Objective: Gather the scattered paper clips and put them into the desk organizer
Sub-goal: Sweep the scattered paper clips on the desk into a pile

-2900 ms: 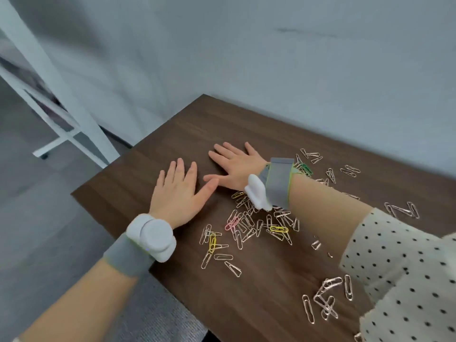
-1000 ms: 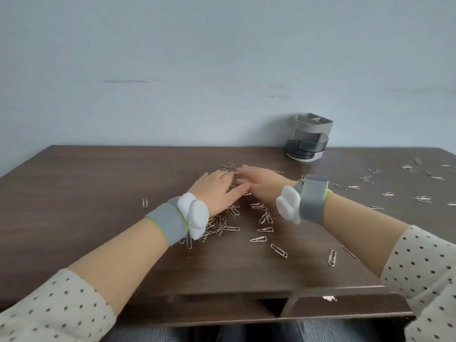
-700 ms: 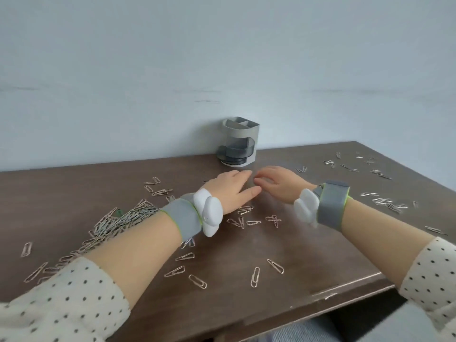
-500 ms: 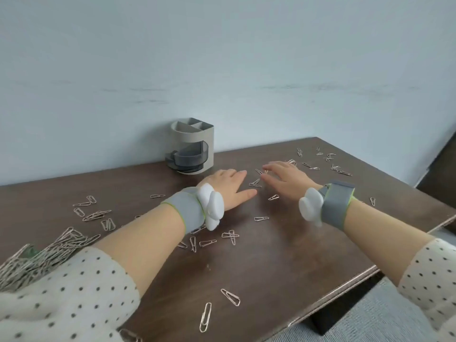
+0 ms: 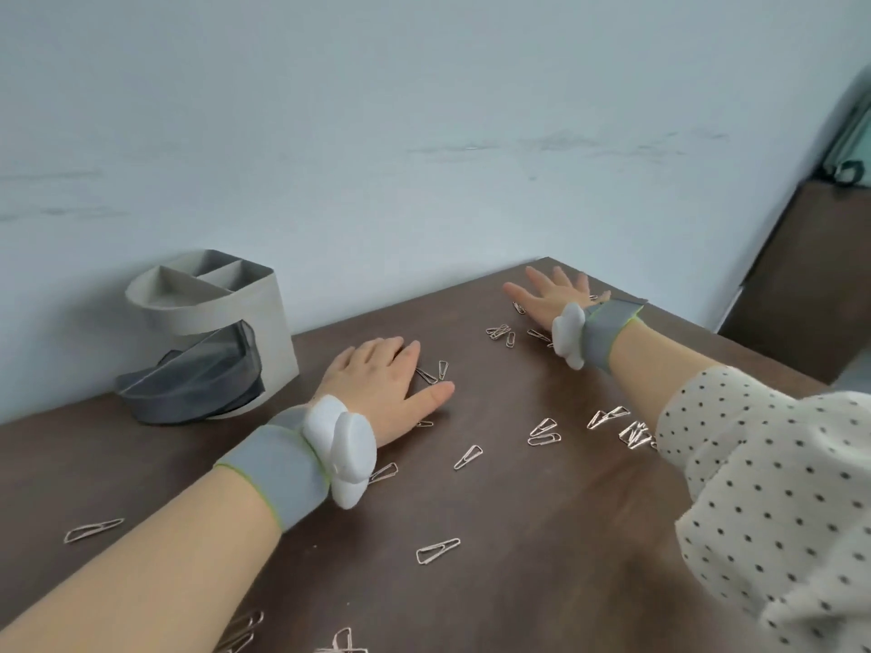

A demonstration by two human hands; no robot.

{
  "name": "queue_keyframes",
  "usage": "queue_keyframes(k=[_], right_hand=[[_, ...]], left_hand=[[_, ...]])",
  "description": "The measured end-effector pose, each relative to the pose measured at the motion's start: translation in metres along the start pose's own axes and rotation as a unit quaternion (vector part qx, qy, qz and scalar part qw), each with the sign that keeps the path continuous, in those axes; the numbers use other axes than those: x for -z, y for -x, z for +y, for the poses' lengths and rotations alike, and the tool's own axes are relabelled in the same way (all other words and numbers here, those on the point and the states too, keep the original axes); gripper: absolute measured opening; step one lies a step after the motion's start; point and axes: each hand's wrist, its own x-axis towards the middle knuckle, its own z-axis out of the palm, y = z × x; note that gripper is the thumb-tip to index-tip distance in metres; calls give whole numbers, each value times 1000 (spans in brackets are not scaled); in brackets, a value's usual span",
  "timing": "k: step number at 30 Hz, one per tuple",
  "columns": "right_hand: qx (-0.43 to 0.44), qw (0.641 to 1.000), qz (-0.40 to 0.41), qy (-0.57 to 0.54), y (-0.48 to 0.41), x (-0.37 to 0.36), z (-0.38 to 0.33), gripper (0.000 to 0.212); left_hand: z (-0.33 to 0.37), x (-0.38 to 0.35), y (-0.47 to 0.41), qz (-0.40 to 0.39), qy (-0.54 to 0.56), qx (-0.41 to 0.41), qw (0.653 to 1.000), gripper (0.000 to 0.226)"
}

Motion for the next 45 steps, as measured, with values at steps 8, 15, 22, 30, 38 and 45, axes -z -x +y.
queue_keyframes(k=[8,15,22,30,38,45], right_hand=[[70,997,-41,4,17,-4,-19,70],[256,965,-64,-10,89,0,-53,61],[249,946,42,-203,91,15,-39,36],[-18,998,-52,-1,16,13,6,61],[169,982,-87,6,75,10,-14,58],[236,943,-115,-203,157,9,-38,42]], left_hand=[[1,-4,2,14,-17,10,1000,82],[2,-1,6,21,13,12,1000,77],[5,2,11,-3,36,-8,999,70],[46,-1,-20,-25,1,-89,996,76],[32,0,12,-58,-15,-94,994,59],[19,25,47,-1,30,-114,993,36]])
